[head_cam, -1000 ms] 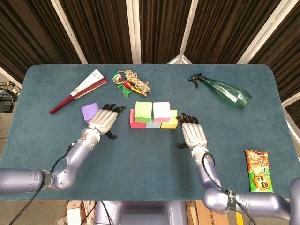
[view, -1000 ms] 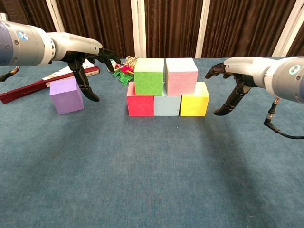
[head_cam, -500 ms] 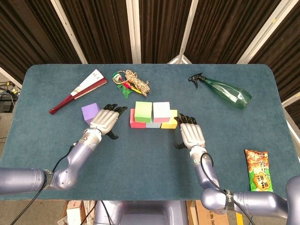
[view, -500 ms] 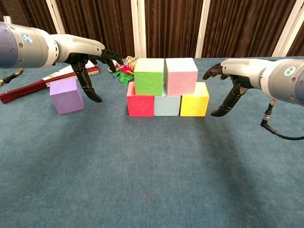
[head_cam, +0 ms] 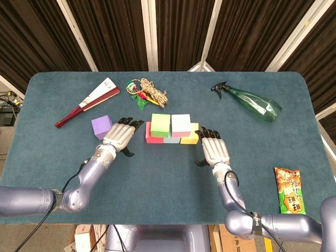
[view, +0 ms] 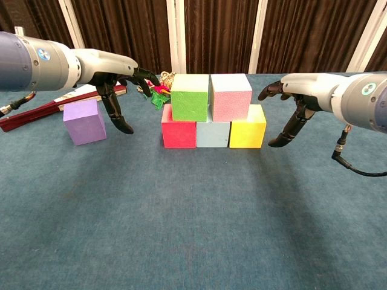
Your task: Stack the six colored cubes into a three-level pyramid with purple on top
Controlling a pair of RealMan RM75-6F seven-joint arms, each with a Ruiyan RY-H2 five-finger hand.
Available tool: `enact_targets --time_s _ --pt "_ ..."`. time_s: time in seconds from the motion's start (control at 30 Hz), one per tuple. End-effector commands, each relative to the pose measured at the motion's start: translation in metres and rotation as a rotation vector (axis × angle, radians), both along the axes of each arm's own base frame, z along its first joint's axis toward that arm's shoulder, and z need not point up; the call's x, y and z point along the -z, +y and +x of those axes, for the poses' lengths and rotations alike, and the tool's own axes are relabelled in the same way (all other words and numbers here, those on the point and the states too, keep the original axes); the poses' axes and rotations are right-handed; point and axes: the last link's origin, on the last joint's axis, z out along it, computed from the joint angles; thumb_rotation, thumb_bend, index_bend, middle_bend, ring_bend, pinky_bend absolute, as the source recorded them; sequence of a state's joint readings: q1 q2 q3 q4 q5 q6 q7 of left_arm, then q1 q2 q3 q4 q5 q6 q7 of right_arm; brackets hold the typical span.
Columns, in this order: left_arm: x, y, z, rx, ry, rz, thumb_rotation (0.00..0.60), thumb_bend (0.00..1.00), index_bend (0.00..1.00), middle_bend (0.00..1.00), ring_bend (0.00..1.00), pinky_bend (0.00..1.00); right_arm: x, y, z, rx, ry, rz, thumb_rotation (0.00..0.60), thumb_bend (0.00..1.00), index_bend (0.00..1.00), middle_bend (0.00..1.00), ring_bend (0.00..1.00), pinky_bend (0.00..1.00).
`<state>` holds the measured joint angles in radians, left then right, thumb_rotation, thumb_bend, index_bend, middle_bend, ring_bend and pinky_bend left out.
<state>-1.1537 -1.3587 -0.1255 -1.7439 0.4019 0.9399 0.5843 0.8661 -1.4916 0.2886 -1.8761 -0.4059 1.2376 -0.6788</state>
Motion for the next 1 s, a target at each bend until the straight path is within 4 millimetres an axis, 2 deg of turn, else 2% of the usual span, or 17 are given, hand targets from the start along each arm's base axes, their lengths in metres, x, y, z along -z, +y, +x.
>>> enact_targets --time_s 0.03,1.0 --pt "0.002 0.000 0.001 0.002 0.001 -0.003 0.600 0.21 0.07 0.13 0.00 0.00 0.000 0.000 0.000 -0.001 0.000 0.000 0.600 0.25 0.14 0.05 0.05 0.00" --pt "0.013 -0.001 0.009 0.014 -0.011 -0.018 0.600 0.21 0.07 0.13 0.00 0.00 0.001 0.002 0.006 -0.016 -0.014 0.009 0.600 0.25 0.14 0.05 0.05 0.00"
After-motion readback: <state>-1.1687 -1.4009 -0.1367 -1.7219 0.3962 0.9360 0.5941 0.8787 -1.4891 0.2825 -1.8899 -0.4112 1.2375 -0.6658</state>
